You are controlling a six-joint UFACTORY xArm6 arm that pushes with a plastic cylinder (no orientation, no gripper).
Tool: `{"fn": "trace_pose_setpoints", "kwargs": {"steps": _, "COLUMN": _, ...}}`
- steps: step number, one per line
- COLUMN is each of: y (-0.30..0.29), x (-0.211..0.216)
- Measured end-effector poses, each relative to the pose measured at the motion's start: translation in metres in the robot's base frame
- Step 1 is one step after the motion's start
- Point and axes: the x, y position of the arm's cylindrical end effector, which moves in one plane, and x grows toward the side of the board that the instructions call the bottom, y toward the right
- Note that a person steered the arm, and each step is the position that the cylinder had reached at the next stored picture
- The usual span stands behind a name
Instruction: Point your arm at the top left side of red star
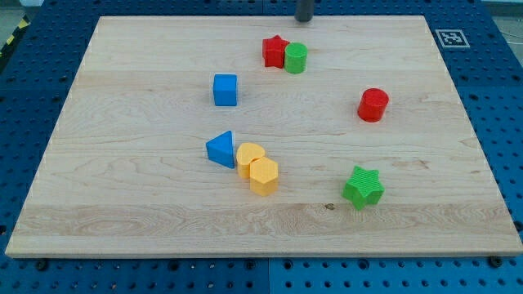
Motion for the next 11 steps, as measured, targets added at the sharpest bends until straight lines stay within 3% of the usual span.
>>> {"fn": "trace_pose_setpoints", "kwargs": {"steps": 2, "y": -0.062, "x": 0.002}}
{"fn": "trace_pose_setpoints", "kwargs": {"steps": 3, "y": -0.063, "x": 0.043}}
{"fn": "trace_pose_setpoints", "kwargs": {"steps": 4, "y": -0.061, "x": 0.052}}
{"fn": "trace_pose_setpoints", "kwargs": {"steps": 7, "y": -0.051, "x": 0.035}}
{"fn": "trace_pose_setpoints", "kwargs": {"steps": 11, "y": -0.055, "x": 0.065}}
